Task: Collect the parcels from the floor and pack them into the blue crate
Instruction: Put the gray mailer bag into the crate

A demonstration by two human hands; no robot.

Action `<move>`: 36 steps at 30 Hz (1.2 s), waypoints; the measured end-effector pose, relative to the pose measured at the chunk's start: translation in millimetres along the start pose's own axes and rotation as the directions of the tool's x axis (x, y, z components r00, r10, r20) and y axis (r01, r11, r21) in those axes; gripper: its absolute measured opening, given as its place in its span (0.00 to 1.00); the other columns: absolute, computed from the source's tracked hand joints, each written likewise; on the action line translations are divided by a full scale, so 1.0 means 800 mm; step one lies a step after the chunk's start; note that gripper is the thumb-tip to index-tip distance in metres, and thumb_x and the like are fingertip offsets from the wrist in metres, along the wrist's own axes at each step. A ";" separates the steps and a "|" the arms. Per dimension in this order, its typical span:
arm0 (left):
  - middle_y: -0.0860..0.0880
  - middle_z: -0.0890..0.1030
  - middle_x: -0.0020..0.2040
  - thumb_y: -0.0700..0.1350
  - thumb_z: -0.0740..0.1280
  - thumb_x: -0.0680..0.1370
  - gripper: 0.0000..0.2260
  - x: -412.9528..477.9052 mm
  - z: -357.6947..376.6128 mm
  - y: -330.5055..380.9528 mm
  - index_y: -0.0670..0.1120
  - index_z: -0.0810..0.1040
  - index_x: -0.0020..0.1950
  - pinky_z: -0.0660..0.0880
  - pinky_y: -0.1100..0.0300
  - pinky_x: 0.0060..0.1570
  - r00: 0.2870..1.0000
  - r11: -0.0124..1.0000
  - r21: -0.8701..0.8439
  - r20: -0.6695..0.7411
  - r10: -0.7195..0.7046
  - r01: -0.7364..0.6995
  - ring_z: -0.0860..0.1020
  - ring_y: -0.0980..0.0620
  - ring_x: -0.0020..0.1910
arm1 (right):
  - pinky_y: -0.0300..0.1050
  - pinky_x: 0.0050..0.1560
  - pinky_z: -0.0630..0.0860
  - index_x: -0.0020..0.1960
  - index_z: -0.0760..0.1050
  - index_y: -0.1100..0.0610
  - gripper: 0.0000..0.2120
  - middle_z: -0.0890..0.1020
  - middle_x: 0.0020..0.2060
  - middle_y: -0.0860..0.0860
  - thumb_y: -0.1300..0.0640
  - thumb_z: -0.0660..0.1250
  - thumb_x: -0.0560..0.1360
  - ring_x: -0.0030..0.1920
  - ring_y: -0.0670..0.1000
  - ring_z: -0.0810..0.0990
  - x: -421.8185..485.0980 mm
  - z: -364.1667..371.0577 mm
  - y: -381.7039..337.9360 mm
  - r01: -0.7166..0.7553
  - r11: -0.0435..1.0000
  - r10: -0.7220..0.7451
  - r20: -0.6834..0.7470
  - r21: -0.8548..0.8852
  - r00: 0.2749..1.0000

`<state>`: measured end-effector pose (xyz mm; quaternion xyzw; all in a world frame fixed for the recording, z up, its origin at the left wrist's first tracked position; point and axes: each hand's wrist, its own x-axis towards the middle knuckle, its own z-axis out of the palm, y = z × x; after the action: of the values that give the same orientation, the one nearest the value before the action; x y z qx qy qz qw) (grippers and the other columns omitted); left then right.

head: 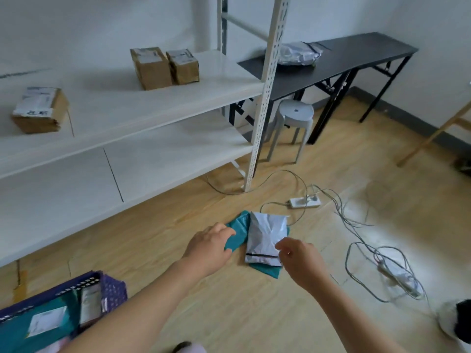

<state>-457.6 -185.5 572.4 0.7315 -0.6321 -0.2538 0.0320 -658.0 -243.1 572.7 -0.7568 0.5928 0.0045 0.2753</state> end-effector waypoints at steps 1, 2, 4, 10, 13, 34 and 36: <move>0.54 0.66 0.70 0.48 0.61 0.78 0.20 0.013 0.003 0.008 0.54 0.67 0.70 0.68 0.56 0.62 0.999 1.000 -0.001 0.029 -0.013 0.013 0.69 0.52 0.66 | 0.40 0.45 0.71 0.57 0.79 0.50 0.15 0.83 0.53 0.51 0.60 0.59 0.75 0.53 0.52 0.80 0.011 -0.006 0.018 -0.010 1.000 0.010 0.013 0.011 1.000; 0.54 0.65 0.70 0.48 0.61 0.78 0.20 0.026 0.005 0.013 0.54 0.67 0.70 0.69 0.55 0.61 0.998 1.000 -0.003 0.065 -0.027 0.027 0.68 0.51 0.66 | 0.39 0.43 0.70 0.57 0.79 0.50 0.15 0.83 0.52 0.50 0.60 0.59 0.75 0.52 0.52 0.80 0.022 -0.010 0.034 -0.024 1.000 0.023 0.024 0.012 0.999; 0.53 0.63 0.71 0.48 0.61 0.78 0.20 0.055 0.011 0.016 0.55 0.67 0.70 0.70 0.54 0.61 0.990 0.998 -0.004 0.128 -0.056 0.056 0.67 0.51 0.68 | 0.40 0.42 0.70 0.56 0.79 0.50 0.15 0.83 0.52 0.49 0.60 0.59 0.75 0.52 0.51 0.80 0.045 -0.016 0.065 -0.057 0.998 0.057 0.048 0.001 0.997; 0.54 0.64 0.70 0.50 0.63 0.77 0.22 0.179 0.024 0.032 0.53 0.65 0.71 0.70 0.54 0.61 0.984 0.990 -0.078 0.145 -0.106 0.118 0.68 0.51 0.66 | 0.37 0.42 0.66 0.58 0.78 0.48 0.17 0.83 0.52 0.47 0.61 0.57 0.75 0.55 0.50 0.79 0.158 -0.053 0.125 -0.107 0.989 0.116 0.096 -0.100 0.989; 0.53 0.64 0.71 0.50 0.62 0.78 0.22 0.250 0.026 0.036 0.53 0.64 0.72 0.70 0.55 0.62 0.978 0.979 -0.132 0.164 -0.132 0.154 0.68 0.52 0.67 | 0.38 0.42 0.69 0.57 0.78 0.47 0.18 0.83 0.51 0.48 0.61 0.57 0.74 0.52 0.49 0.79 0.234 -0.068 0.137 -0.109 0.988 0.124 0.137 -0.114 0.983; 0.50 0.67 0.69 0.47 0.63 0.78 0.23 0.513 0.263 -0.017 0.51 0.64 0.72 0.68 0.58 0.61 0.797 0.735 -0.310 0.273 -0.539 0.603 0.69 0.51 0.67 | 0.39 0.51 0.69 0.65 0.70 0.49 0.20 0.78 0.59 0.49 0.61 0.58 0.76 0.59 0.51 0.76 0.566 0.129 0.284 0.167 0.958 0.013 0.614 -0.235 0.789; 0.50 0.67 0.69 0.47 0.64 0.78 0.23 0.526 0.311 -0.024 0.51 0.64 0.72 0.69 0.58 0.61 0.759 0.689 -0.318 0.290 -0.583 0.651 0.69 0.51 0.67 | 0.38 0.51 0.69 0.66 0.70 0.49 0.20 0.78 0.60 0.49 0.61 0.58 0.75 0.59 0.51 0.75 0.581 0.167 0.318 0.152 0.957 0.041 0.637 -0.246 0.770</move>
<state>-512.2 -509.0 209.7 0.8549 -0.2826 -0.4331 0.0408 -706.5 -639.7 199.8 -0.7593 0.4350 0.3365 0.3480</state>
